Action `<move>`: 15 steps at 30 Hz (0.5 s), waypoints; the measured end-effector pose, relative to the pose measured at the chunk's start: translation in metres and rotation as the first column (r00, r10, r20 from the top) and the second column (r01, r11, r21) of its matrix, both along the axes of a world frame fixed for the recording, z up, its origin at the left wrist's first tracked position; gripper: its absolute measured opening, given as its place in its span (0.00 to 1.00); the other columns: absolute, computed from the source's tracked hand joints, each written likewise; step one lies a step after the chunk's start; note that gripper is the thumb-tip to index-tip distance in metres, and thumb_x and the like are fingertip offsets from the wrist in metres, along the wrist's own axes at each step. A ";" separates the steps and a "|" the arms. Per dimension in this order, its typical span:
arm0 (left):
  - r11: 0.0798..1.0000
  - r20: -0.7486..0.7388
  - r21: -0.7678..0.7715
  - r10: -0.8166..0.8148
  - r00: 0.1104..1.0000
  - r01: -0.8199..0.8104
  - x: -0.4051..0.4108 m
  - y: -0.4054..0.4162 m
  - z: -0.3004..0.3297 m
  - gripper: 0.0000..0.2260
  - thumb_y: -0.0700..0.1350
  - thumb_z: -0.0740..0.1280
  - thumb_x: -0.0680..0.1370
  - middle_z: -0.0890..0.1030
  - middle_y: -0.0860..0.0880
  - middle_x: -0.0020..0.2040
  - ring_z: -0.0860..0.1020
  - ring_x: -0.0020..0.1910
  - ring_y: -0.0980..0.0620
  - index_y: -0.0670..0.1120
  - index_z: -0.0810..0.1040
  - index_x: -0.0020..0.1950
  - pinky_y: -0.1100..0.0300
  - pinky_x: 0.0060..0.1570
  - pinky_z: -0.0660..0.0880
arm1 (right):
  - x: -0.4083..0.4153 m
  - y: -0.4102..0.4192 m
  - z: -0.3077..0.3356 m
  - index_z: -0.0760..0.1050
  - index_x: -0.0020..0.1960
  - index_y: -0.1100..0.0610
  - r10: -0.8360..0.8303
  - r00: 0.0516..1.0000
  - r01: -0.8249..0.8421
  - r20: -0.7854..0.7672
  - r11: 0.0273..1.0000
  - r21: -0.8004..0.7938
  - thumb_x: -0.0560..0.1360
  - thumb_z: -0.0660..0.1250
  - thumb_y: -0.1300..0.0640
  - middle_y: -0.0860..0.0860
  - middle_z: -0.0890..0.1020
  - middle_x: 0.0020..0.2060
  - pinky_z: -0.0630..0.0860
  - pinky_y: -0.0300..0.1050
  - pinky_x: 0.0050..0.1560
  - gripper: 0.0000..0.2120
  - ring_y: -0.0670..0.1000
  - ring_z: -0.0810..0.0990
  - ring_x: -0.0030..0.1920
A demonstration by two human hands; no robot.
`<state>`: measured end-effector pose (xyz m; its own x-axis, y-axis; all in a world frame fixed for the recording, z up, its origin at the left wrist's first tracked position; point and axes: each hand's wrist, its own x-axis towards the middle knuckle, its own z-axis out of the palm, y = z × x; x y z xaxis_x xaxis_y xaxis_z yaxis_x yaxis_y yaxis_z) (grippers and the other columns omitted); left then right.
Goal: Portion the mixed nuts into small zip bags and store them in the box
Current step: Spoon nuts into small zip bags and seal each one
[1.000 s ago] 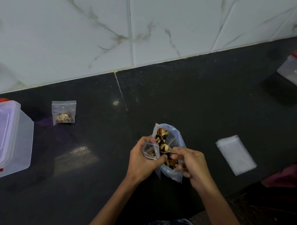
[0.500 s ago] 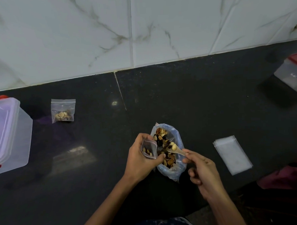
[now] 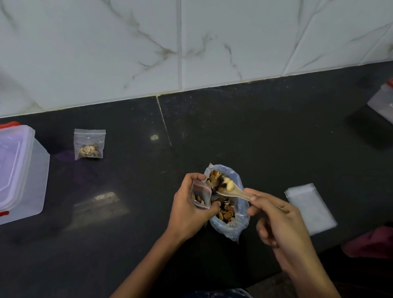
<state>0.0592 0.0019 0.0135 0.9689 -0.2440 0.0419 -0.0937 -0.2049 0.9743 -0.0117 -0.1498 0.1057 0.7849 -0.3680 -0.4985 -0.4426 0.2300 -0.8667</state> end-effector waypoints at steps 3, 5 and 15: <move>1.000 -0.007 -0.020 -0.003 1.000 0.003 -0.001 -0.001 0.001 0.25 0.35 0.77 0.66 0.80 0.58 0.48 0.80 0.46 0.56 0.51 0.70 0.55 0.58 0.44 0.79 | -0.003 0.018 0.013 0.83 0.48 0.49 0.173 0.978 -0.139 0.121 0.960 -0.243 0.75 0.66 0.63 0.50 0.81 0.28 0.67 0.33 0.21 0.12 0.43 0.70 0.21; 0.999 -0.013 -0.036 -0.005 1.000 0.005 -0.001 -0.002 0.003 0.25 0.35 0.77 0.66 0.80 0.58 0.47 0.81 0.45 0.56 0.50 0.70 0.56 0.61 0.44 0.79 | -0.005 0.029 0.008 0.80 0.50 0.41 0.323 0.935 -0.202 0.145 0.824 -0.528 0.76 0.66 0.61 0.47 0.83 0.32 0.73 0.35 0.27 0.14 0.43 0.77 0.27; 0.998 0.011 -0.057 0.016 1.000 -0.016 -0.003 -0.001 0.010 0.24 0.52 0.74 0.61 0.79 0.59 0.47 0.79 0.45 0.56 0.56 0.70 0.54 0.61 0.44 0.78 | -0.009 0.044 -0.021 0.82 0.55 0.50 0.433 0.874 0.028 0.220 0.407 -0.913 0.72 0.68 0.58 0.41 0.79 0.31 0.72 0.32 0.26 0.13 0.41 0.75 0.29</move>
<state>0.0561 0.0009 0.0234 0.9720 -0.2253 0.0667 -0.1025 -0.1508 0.9832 -0.0211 -0.1061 0.0845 0.9173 -0.2109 0.3377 0.0398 -0.7954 -0.6048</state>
